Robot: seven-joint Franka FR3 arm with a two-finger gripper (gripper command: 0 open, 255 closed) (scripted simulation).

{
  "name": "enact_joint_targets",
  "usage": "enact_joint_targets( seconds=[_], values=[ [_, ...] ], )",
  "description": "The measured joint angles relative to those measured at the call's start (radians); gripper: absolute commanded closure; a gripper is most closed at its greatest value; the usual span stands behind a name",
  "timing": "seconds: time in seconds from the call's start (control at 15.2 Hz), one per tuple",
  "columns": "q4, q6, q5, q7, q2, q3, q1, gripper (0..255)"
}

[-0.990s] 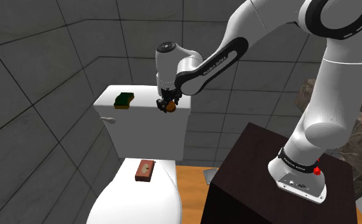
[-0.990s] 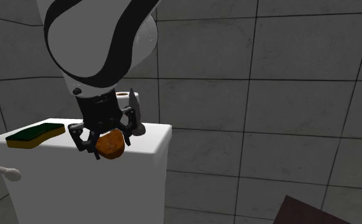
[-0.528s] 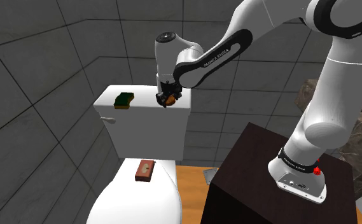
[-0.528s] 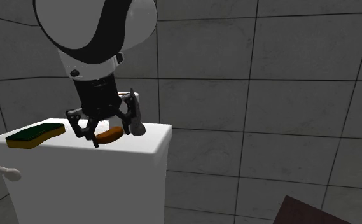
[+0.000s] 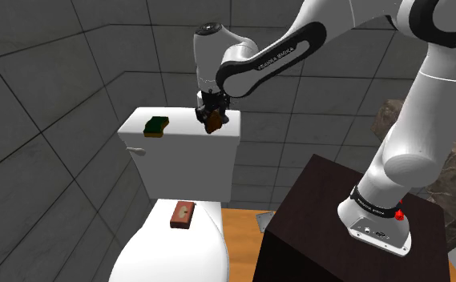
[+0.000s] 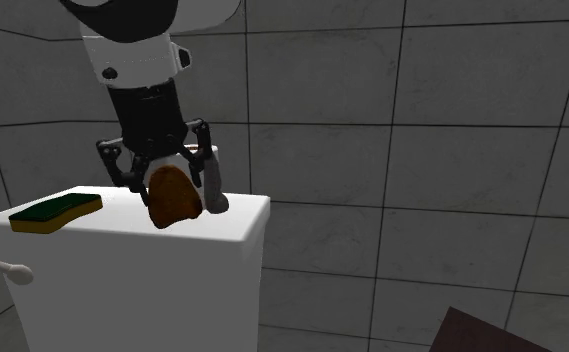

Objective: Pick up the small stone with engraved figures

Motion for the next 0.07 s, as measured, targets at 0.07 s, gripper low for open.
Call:
enact_joint_targets(
  seconds=[0.07],
  values=[
    [0.005, -0.006, 0.002, -0.003, -0.002, 0.000, 0.000, 255]
  ],
)
